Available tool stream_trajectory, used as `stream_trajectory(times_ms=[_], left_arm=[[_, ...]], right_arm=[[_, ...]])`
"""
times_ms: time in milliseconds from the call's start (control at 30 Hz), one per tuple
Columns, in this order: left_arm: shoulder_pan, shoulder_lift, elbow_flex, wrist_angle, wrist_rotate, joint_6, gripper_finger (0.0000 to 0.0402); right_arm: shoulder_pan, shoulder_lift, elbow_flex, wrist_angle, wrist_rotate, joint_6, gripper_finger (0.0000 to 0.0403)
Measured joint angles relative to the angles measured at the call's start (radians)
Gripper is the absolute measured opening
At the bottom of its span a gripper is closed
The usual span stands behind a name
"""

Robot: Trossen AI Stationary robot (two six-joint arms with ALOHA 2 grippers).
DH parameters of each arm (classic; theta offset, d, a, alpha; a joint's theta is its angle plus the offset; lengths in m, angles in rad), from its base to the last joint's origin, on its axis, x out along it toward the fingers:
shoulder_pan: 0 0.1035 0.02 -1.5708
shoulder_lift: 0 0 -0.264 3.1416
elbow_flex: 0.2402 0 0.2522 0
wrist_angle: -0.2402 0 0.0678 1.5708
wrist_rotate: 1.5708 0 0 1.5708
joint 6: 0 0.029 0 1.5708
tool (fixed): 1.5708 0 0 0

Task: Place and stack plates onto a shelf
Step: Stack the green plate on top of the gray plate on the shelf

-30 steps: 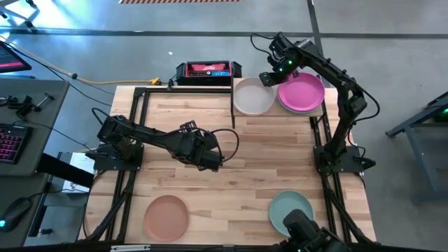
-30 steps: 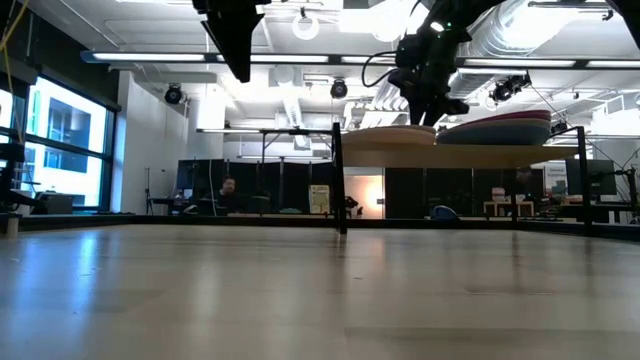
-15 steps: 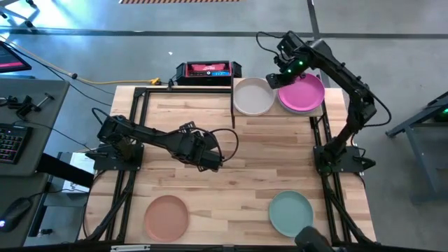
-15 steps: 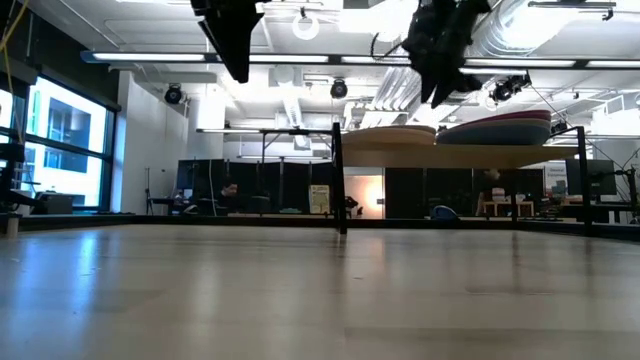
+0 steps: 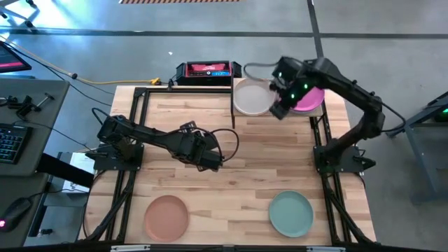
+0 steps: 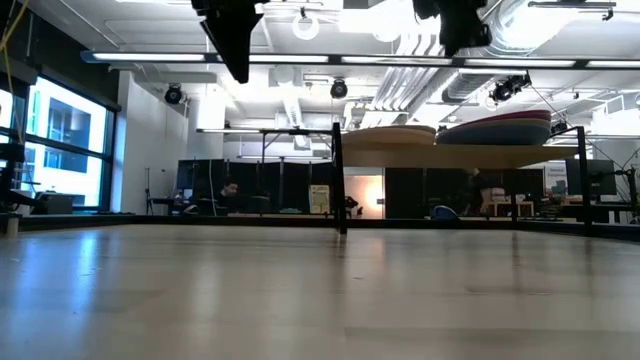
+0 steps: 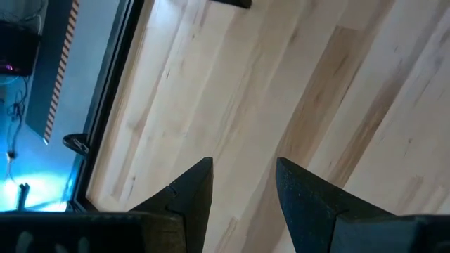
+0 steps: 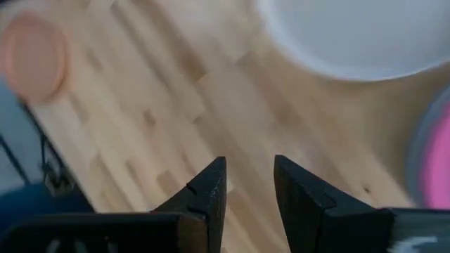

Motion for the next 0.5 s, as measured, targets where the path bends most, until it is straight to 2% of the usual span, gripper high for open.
stream_trajectory(times_ms=[233,500], left_arm=[[0.005,0.0,0.0,0.0,0.025,0.023,0.0145],[-0.001,0.0,0.0,0.0,0.027,0.018,0.0145]], right_arm=[[0.217,0.005,0.0,-0.02,0.043,0.081,0.0098],[0.414,0.006,0.0,-0.037,0.104,0.08,0.0099]])
